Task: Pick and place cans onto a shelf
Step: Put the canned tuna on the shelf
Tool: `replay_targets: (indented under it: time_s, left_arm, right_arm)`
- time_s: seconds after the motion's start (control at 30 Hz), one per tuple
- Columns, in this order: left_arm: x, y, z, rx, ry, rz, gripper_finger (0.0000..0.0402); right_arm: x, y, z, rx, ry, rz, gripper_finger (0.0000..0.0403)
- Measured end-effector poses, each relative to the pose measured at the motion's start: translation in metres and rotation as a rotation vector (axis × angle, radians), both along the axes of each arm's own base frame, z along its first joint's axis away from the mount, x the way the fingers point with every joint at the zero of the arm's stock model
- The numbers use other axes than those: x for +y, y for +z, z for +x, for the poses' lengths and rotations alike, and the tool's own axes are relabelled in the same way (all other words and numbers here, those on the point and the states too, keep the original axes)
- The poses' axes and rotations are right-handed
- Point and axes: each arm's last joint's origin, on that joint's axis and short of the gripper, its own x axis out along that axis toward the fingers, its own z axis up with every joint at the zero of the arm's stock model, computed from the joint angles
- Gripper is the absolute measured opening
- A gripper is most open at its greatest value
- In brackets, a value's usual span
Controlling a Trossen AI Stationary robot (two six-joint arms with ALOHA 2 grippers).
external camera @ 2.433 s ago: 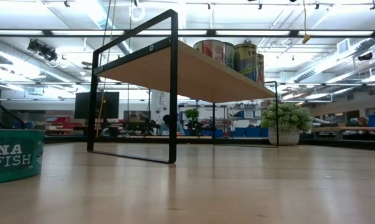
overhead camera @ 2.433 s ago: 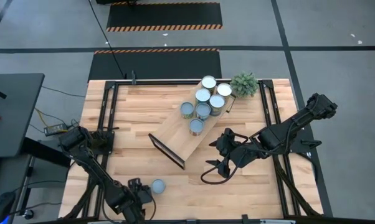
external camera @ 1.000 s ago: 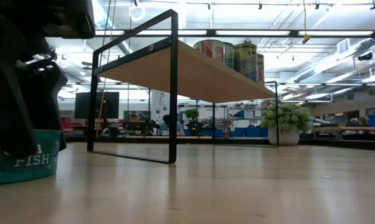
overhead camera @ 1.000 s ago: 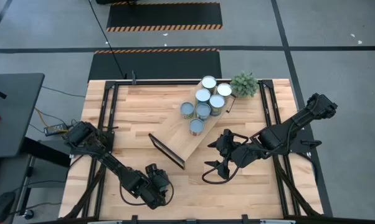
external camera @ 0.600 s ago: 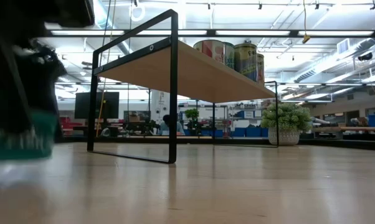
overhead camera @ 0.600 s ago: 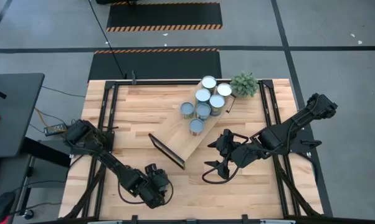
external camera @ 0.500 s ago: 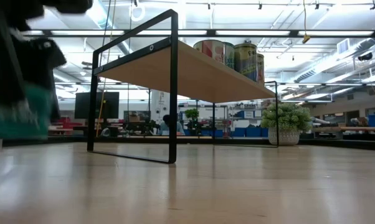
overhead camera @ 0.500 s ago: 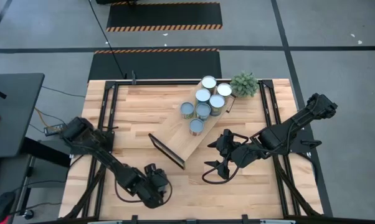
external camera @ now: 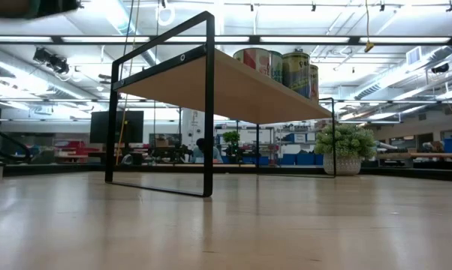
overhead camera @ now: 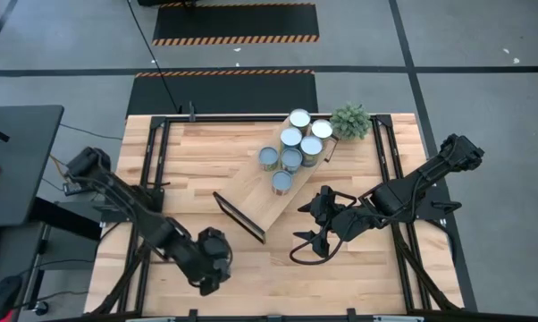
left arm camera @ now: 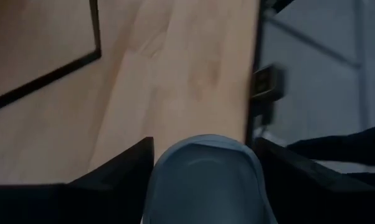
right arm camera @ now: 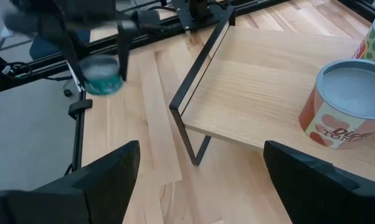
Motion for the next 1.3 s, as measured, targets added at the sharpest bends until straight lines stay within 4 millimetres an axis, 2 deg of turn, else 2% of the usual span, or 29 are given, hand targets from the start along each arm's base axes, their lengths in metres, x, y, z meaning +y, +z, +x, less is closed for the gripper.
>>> replay_targets:
  time_s: [0.27, 0.47, 0.83, 1.03, 1.3]
  left_arm:
    - [0.035, 0.054, -0.011, -0.220, 0.002, -0.085, 0.0262]
    - [0.070, 0.072, -0.010, -0.303, 0.035, -0.027, 0.0262]
    - [0.135, 0.075, 0.013, -0.362, 0.055, 0.197, 0.0262]
    - [0.172, 0.075, 0.019, -0.355, 0.114, 0.313, 0.0262]
    - [0.212, 0.065, 0.029, -0.305, 0.147, 0.344, 0.0262]
  right_arm:
    - [-0.007, 0.000, 0.003, -0.005, -0.046, 0.016, 0.0348]
    - [-0.019, 0.001, 0.003, 0.002, -0.133, 0.045, 0.0348]
    - [-0.039, 0.009, -0.008, -0.023, -0.318, 0.070, 0.0348]
    - [-0.046, 0.008, -0.006, -0.008, -0.341, 0.061, 0.0348]
    - [-0.065, 0.007, -0.011, 0.100, -0.297, 0.044, 0.0348]
